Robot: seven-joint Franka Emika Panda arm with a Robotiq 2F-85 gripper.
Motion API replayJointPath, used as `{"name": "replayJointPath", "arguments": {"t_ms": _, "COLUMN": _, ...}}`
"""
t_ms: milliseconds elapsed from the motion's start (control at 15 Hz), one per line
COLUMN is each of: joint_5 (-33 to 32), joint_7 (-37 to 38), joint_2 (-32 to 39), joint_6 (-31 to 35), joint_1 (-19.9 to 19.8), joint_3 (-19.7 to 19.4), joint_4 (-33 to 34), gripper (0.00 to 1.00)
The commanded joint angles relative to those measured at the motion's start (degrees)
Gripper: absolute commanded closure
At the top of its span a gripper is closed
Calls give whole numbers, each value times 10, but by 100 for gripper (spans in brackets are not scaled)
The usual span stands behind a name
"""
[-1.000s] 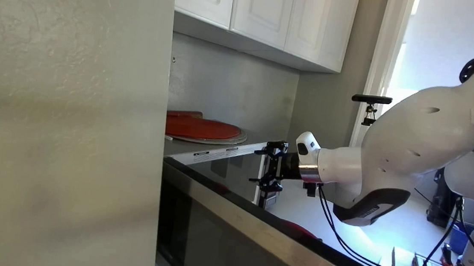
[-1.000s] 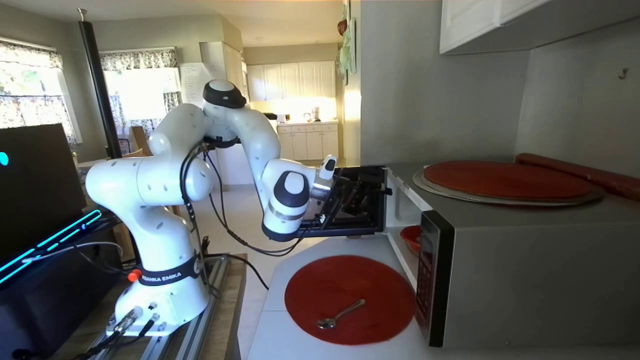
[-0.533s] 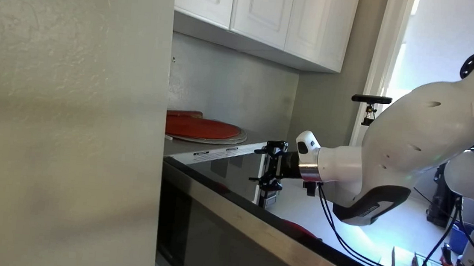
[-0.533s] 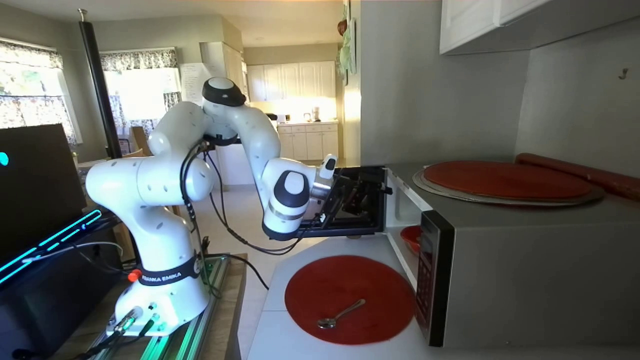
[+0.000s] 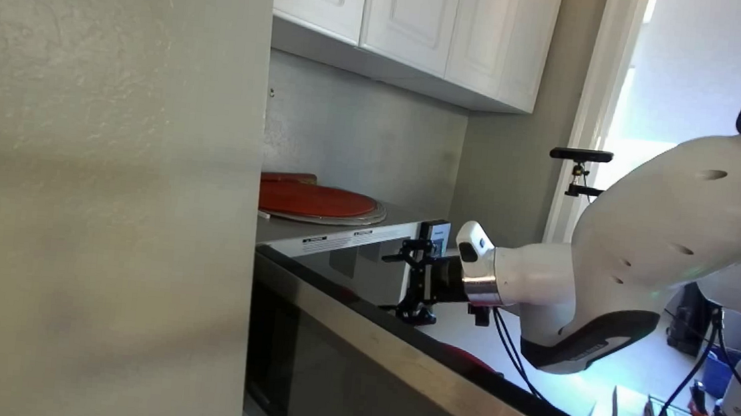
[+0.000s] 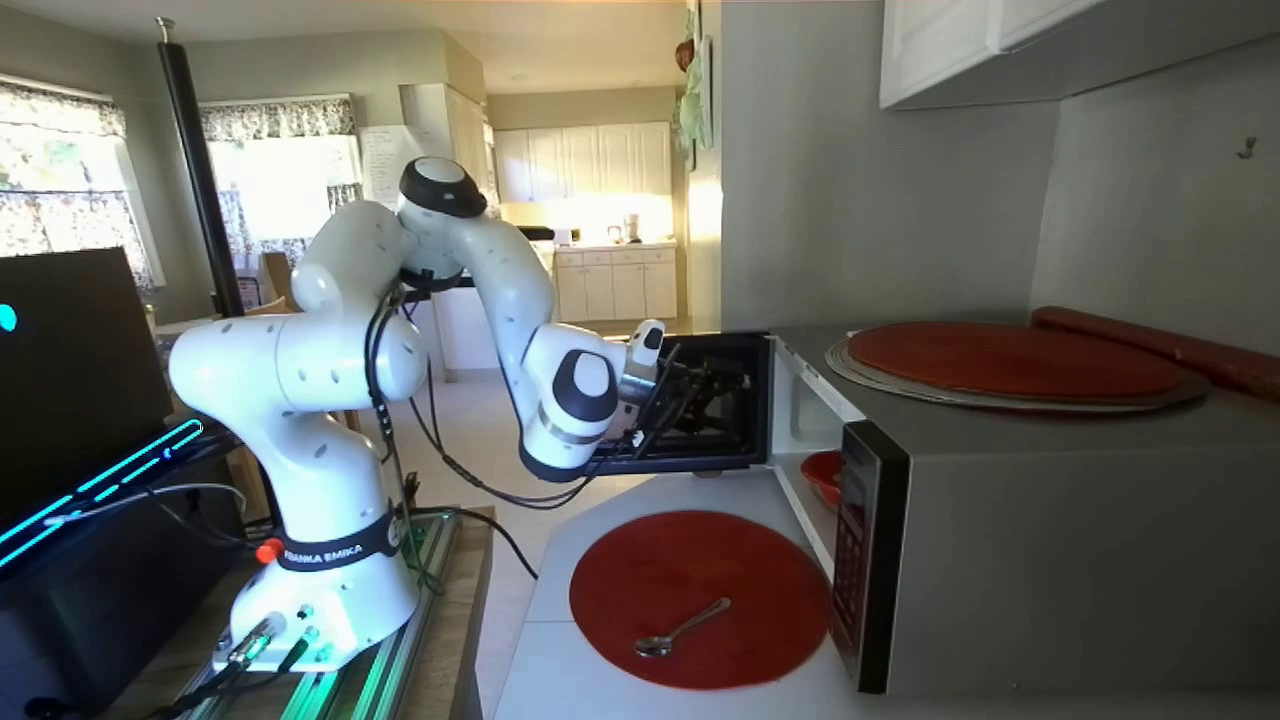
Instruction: Remove the orange bowl from the microwave
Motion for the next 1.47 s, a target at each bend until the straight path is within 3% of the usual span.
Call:
{"name": "replayJointPath", "arguments": {"t_ms": 0, "joint_5": -8, "joint_7": -8, "joint_2": -5, "joint_6": 11, "joint_1": -38, "joint_3": 28, "joint_4": 14, "gripper": 0}}
{"name": "replayJointPath", "arguments": {"t_ms": 600, "joint_5": -2, "joint_7": 1, "joint_2": -29, "joint_6": 5, "joint_1": -108, "joint_3": 84, "joint_4": 85, "gripper": 0}}
{"name": "replayJointPath", "arguments": {"t_ms": 800, "joint_5": 24, "joint_7": 7, "joint_2": -33, "joint_6": -20, "joint_1": -106, "joint_3": 89, "joint_4": 95, "gripper": 0}}
{"name": "replayJointPath", "arguments": {"t_ms": 867, "joint_5": 1, "joint_7": 5, "joint_2": -16, "joint_6": -13, "joint_1": -101, "joint_3": 81, "joint_4": 81, "gripper": 0}}
{"name": "replayJointPath", "arguments": {"t_ms": 1400, "joint_5": 3, "joint_7": 6, "joint_2": -17, "joint_6": -18, "joint_1": -102, "joint_3": 82, "joint_4": 85, "gripper": 0}}
